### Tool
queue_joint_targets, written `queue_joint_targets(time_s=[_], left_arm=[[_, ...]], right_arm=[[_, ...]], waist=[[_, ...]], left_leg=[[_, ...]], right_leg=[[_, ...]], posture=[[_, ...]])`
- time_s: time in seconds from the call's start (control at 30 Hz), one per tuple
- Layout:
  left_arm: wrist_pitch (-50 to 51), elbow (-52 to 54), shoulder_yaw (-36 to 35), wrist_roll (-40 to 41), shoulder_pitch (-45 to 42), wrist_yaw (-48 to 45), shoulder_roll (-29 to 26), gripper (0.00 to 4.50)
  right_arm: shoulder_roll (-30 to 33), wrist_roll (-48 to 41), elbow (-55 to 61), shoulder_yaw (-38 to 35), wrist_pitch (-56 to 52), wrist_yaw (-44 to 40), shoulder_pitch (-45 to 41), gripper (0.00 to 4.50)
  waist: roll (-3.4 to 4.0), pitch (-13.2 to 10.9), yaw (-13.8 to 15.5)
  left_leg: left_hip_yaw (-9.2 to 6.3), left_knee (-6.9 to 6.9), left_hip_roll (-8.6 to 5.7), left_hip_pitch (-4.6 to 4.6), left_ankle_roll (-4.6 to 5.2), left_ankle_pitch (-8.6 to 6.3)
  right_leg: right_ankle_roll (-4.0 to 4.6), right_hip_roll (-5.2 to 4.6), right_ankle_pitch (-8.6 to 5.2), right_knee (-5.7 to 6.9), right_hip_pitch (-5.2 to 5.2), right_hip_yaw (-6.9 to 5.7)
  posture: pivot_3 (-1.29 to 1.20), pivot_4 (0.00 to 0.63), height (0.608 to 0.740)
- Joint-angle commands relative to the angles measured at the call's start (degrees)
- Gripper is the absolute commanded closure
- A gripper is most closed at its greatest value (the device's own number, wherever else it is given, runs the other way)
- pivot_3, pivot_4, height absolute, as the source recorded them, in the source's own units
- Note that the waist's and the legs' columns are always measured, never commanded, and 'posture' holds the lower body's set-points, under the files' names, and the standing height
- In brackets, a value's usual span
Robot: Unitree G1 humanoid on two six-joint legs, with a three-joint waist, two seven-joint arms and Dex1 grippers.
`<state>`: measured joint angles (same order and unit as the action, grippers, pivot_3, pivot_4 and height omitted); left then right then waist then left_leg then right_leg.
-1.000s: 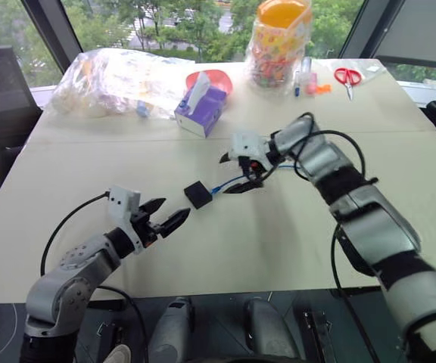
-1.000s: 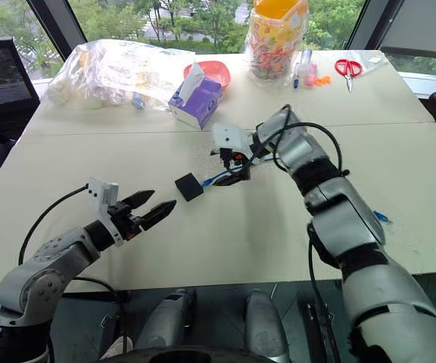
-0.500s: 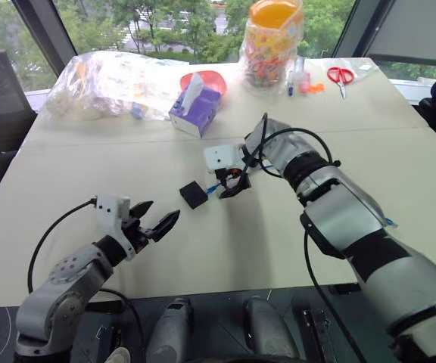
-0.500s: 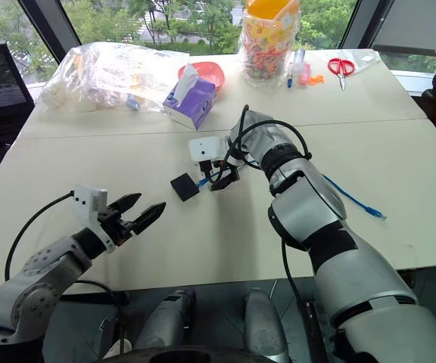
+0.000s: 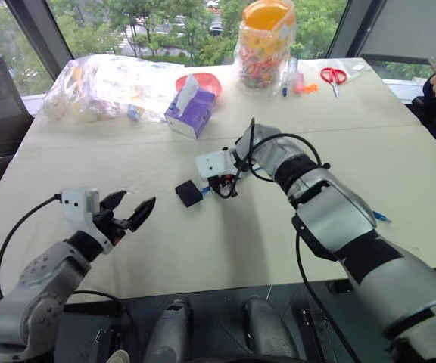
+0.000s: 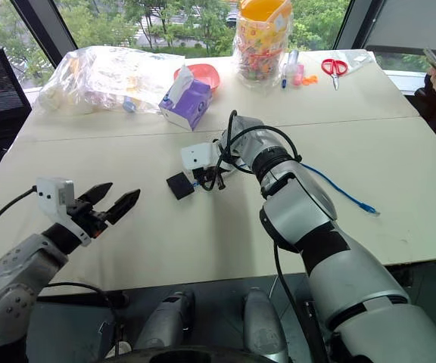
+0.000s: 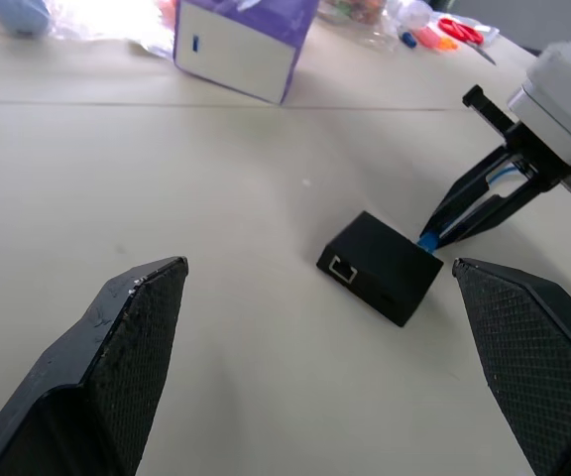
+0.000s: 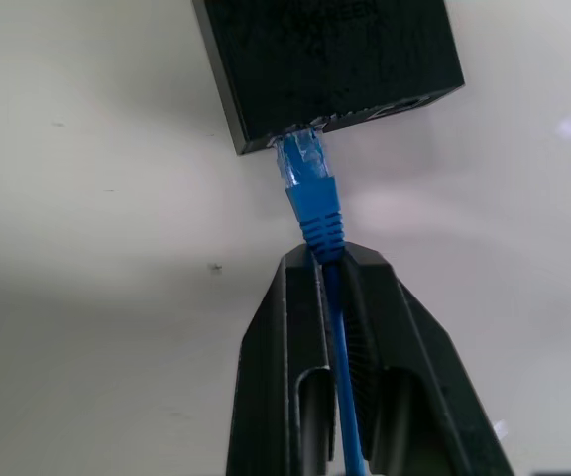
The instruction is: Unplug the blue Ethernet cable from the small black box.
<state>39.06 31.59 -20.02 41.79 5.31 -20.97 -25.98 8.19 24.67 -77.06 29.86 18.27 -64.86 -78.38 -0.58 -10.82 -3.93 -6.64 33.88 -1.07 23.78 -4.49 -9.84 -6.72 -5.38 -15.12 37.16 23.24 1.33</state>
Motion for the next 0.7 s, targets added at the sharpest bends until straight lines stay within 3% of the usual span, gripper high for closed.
queue_joint_targets(time_s=[0.03, 0.13, 0.33, 0.53, 0.7], left_arm=[[-0.9, -1.2, 0.1, 0.0, -2.9, -0.8, -1.1, 0.00], [-0.3, -4.4, 2.3, 0.5, -8.7, -1.2, -0.7, 0.00], [2.7, -11.1, 4.7, 3.3, -17.5, -5.0, -1.1, 0.00], [6.0, -16.3, 7.8, 4.9, -25.3, -9.8, -2.1, 0.00], [7.8, -18.2, 10.1, 5.2, -28.1, -13.1, -2.3, 0.00]], right_arm=[[2.6, -1.4, 2.9, -3.5, 5.8, 6.3, -0.1, 4.43], [6.3, -3.0, 7.2, -7.2, 11.2, 16.2, 3.3, 4.43], [16.3, 3.6, 24.7, -7.2, 19.3, 35.6, 16.7, 4.43], [19.2, 8.1, 48.0, -10.8, 15.8, 48.0, 30.8, 4.43], [18.5, 10.6, 59.5, -11.1, 11.6, 50.6, 36.7, 4.43]], waist=[[-0.01, 0.0, 0.0], [-0.03, 0.0, 0.7], [-0.07, 0.0, 1.4], [-0.10, -0.1, 1.3], [-0.11, -0.1, 1.4]], left_leg=[[0.00, 0.00, 0.00, 0.02, 0.00, 0.00], [-0.01, 0.00, 0.00, 0.08, -0.01, 0.01], [0.03, 0.00, -0.02, 0.14, -0.02, 0.02], [0.03, -0.01, -0.01, 0.19, -0.01, 0.02], [0.04, 0.03, -0.01, 0.16, -0.01, 0.03]], right_leg=[[-0.01, 0.00, 0.00, -0.01, 0.01, 0.00], [-0.05, 0.00, -0.02, -0.02, 0.01, 0.00], [-0.13, -0.01, -0.04, -0.06, 0.02, 0.05], [-0.25, 0.01, -0.01, 0.01, 0.10, 0.07], [-0.20, 0.01, -0.04, 0.01, 0.07, 0.10]], posture=[[0.00, 0.150, 0.726], [0.00, 0.150, 0.726], [0.00, 0.150, 0.726], [0.00, 0.150, 0.726], [0.00, 0.150, 0.726]])
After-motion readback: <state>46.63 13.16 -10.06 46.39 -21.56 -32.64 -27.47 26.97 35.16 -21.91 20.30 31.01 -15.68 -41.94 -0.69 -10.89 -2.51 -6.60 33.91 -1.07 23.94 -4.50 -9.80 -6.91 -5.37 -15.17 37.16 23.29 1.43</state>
